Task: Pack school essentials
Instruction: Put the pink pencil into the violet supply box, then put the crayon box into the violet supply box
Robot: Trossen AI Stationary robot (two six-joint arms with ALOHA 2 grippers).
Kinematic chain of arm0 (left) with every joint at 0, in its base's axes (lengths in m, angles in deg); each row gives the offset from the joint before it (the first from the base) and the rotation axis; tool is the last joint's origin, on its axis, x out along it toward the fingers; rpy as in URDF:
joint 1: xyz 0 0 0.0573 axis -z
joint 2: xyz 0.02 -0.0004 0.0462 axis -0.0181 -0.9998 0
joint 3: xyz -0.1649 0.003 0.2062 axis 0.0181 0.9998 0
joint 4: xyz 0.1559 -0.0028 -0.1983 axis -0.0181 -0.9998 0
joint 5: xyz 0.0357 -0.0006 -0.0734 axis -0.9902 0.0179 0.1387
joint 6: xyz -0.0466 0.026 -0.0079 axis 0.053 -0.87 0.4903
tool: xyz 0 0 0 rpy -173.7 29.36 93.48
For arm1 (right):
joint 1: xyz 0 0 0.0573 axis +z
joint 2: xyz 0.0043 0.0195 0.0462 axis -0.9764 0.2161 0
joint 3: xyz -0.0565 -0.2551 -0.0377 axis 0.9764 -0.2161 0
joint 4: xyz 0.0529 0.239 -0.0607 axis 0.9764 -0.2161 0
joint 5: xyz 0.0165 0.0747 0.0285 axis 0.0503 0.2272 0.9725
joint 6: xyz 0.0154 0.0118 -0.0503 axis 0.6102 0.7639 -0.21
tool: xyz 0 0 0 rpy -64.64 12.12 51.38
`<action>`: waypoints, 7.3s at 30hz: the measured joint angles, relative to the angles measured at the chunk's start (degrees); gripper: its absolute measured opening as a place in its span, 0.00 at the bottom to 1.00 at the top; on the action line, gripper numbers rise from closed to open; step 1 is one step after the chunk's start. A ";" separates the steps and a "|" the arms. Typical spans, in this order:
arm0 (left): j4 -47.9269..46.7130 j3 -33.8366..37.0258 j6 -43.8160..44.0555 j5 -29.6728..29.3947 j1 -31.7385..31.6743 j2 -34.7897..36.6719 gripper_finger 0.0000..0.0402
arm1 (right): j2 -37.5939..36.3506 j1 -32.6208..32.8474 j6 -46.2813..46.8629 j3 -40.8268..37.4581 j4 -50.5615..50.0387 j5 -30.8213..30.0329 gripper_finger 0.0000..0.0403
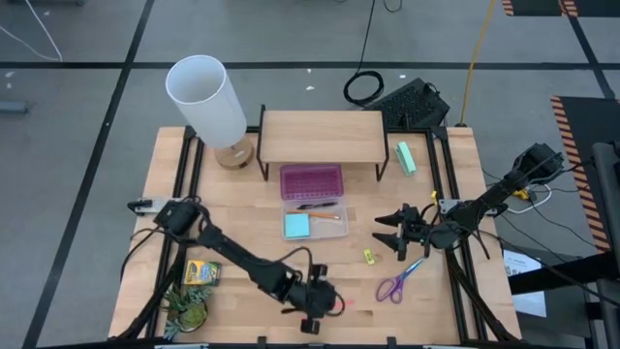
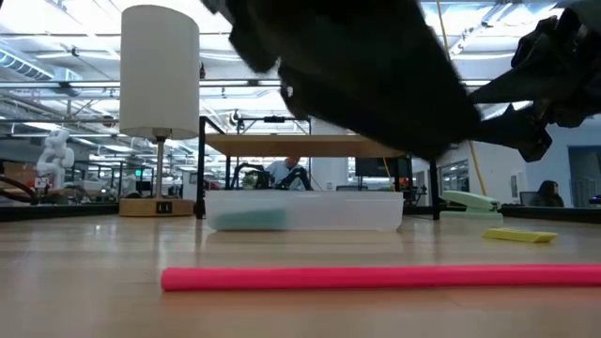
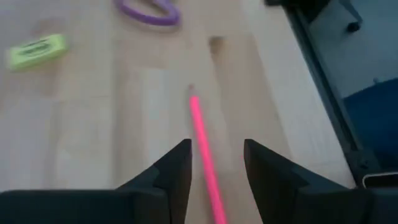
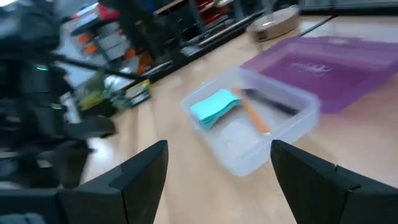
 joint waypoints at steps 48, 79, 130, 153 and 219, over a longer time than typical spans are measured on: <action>-10.20 0.17 -0.69 -9.41 -1.74 3.74 0.08 | 30.82 10.67 -13.31 37.20 -25.42 -9.44 0.62; -28.24 -0.02 -13.97 -9.71 -28.83 11.45 0.08 | 30.81 10.86 -14.62 37.18 -26.59 -9.59 0.62; -34.44 -0.11 -10.39 -18.50 -18.91 11.02 0.44 | 30.80 10.82 -14.65 37.18 -26.33 -9.94 0.62; -79.52 1.29 49.33 -3.59 13.32 16.84 0.46 | 30.82 10.51 -14.71 31.17 -6.44 -6.83 0.62; -50.89 32.14 21.58 5.66 10.85 31.22 0.88 | 30.82 9.84 -11.34 31.17 -9.38 -1.57 0.62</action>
